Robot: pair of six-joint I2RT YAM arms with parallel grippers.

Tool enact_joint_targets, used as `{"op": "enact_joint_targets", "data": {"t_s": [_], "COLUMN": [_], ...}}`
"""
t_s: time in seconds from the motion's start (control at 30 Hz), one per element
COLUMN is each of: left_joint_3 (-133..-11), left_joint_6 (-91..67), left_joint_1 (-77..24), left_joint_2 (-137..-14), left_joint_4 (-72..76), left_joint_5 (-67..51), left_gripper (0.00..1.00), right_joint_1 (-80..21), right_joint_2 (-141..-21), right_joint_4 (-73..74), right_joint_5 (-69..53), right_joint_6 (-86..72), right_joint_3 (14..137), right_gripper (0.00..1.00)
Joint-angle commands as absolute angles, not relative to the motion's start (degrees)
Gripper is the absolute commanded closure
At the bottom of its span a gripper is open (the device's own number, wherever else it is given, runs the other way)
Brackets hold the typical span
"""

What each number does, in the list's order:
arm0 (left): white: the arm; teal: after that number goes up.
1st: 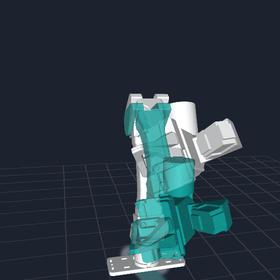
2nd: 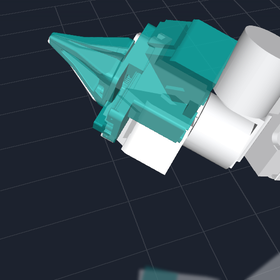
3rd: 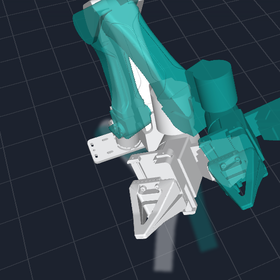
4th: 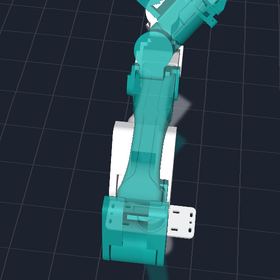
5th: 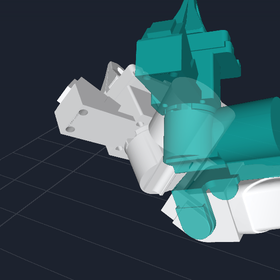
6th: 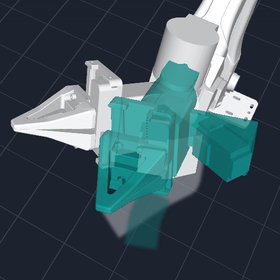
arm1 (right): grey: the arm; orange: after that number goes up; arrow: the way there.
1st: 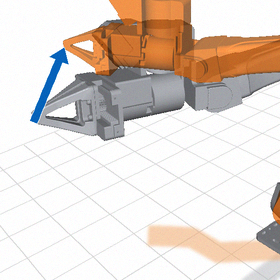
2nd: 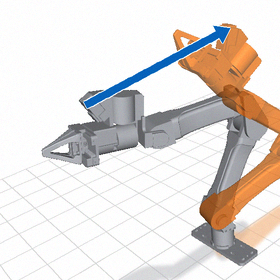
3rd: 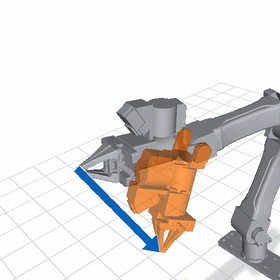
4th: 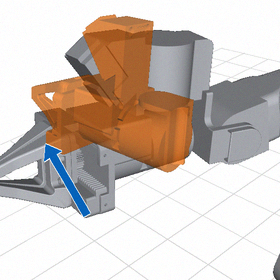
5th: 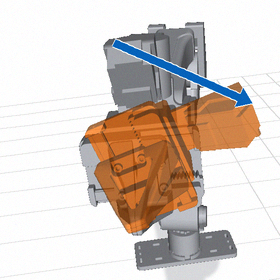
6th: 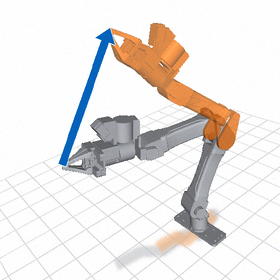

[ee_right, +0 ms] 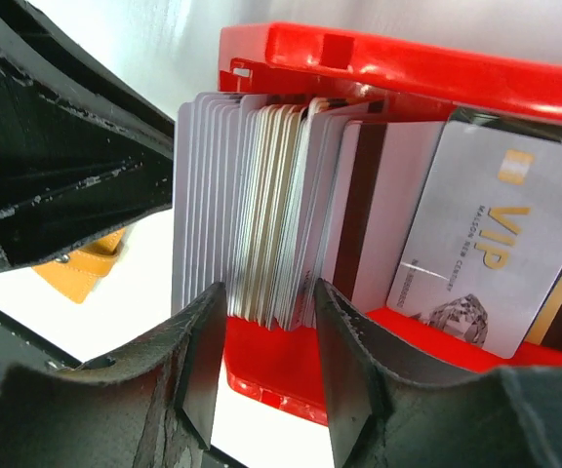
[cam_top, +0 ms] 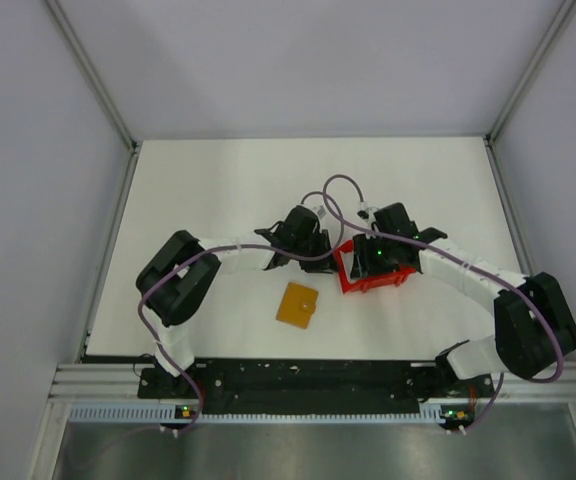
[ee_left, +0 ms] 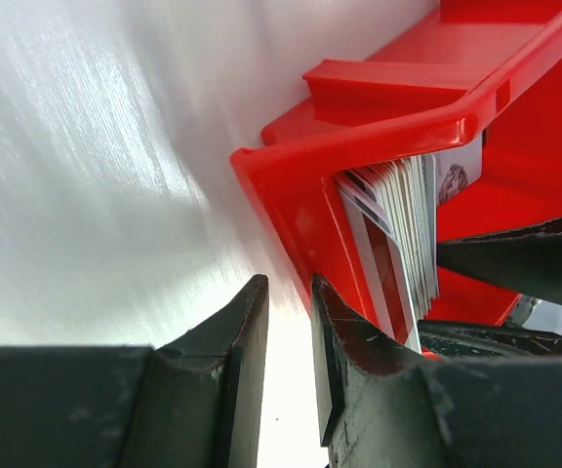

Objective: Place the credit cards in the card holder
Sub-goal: Pick up the credit card from the storage box.

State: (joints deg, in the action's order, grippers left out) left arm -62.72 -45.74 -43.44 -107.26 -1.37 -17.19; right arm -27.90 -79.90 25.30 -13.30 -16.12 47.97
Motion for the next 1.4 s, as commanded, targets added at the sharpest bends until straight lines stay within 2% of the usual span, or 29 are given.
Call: {"op": "enact_joint_targets", "data": {"t_s": [0.0,0.3,0.5,0.67,0.87,1.23,1.37], "left_joint_3": [-64.16,-63.37,-62.76,-62.40,-61.96,-61.52,-61.44], "left_joint_6": [-44.56,-44.12,-44.38,-44.47,-45.26,-45.88,-46.05], "left_joint_1": [-43.07,-43.07,-43.07,-43.15,-43.15,-43.15,-43.15], "left_joint_2": [-106.09,-104.68,-104.06,-103.89,-104.41,-105.12,-104.94], "left_joint_4": [0.26,-1.94,-1.67,-0.44,1.76,2.55,2.55], "left_joint_5": [-15.38,-15.03,-15.73,-17.05,-18.19,-18.98,-19.07], "left_gripper": [0.72,0.72,0.73,0.73,0.73,0.73,0.73], "right_joint_1": [-28.56,-27.77,-26.64,-21.89,-21.53,-21.62,-21.18], "right_joint_2": [-79.01,-74.36,-74.70,-77.42,-82.78,-82.80,-81.04], "right_joint_4": [26.54,25.58,24.00,19.79,16.53,15.91,16.35], "right_joint_5": [-10.81,-9.76,-9.84,-17.56,-24.08,-19.70,-16.00], "right_joint_6": [-17.14,-20.03,-21.35,-21.62,-22.94,-22.94,-22.41], "right_joint_3": [49.30,51.59,49.84,47.82,47.81,47.11,46.76], "right_gripper": [0.58,0.55,0.48,0.46,0.44,0.44,0.39]}}
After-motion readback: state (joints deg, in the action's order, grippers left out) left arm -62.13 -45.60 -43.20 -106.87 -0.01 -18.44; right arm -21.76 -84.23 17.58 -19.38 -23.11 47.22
